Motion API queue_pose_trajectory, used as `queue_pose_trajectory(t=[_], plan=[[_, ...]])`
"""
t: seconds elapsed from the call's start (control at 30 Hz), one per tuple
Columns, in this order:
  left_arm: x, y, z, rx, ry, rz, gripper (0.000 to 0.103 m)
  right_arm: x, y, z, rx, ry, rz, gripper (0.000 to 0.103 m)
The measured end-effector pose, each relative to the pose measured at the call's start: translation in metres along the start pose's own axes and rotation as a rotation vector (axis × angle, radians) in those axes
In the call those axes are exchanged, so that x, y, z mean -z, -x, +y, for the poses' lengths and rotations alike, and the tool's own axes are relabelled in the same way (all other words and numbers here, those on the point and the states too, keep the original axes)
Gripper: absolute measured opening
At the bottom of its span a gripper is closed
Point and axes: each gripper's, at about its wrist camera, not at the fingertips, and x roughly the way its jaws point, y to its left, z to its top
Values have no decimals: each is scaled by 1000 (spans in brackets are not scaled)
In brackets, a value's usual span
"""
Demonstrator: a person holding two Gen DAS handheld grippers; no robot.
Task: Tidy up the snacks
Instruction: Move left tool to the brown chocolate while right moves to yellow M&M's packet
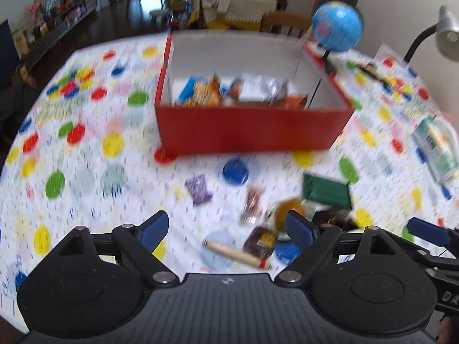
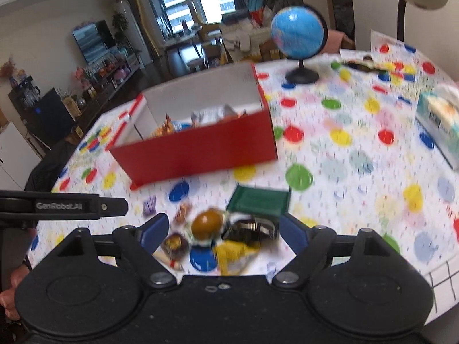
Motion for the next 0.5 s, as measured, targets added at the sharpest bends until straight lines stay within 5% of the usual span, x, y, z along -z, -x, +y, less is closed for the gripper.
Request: queue_pose_trajectory(t=[0.5], plan=[[18,-57,-12,-36,-97,101,89,27,-40,-3,54,11,142,76]])
